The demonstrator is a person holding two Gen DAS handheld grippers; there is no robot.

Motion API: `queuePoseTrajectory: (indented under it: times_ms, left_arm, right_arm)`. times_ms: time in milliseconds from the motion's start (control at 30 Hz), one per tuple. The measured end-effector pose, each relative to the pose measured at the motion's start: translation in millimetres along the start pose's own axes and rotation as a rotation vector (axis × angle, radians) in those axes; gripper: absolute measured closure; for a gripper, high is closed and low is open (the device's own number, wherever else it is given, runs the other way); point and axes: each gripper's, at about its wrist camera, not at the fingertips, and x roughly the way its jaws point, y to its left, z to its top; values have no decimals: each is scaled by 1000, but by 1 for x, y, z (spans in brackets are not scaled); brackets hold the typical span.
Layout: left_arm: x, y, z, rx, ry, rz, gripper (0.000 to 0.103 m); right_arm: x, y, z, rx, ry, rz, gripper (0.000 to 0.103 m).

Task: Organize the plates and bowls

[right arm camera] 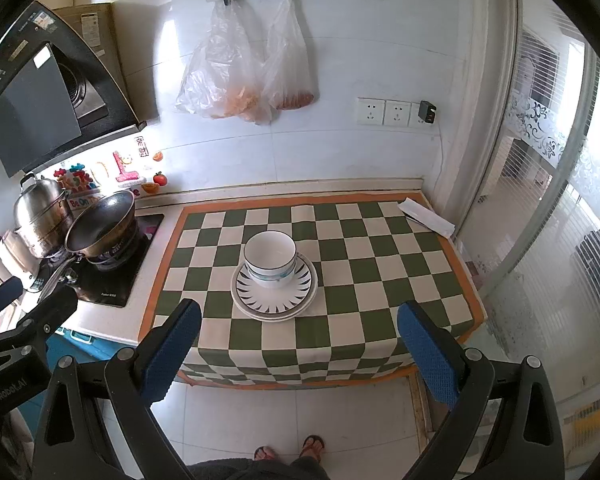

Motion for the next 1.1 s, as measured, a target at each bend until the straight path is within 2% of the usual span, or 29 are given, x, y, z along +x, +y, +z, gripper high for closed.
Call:
queuePoseTrajectory:
  times_ms: [1100]
  left_arm:
    - [9,6,8,-1,-2,-10,1]
  right_arm:
    - [7,8,1,4,-1,-1,3]
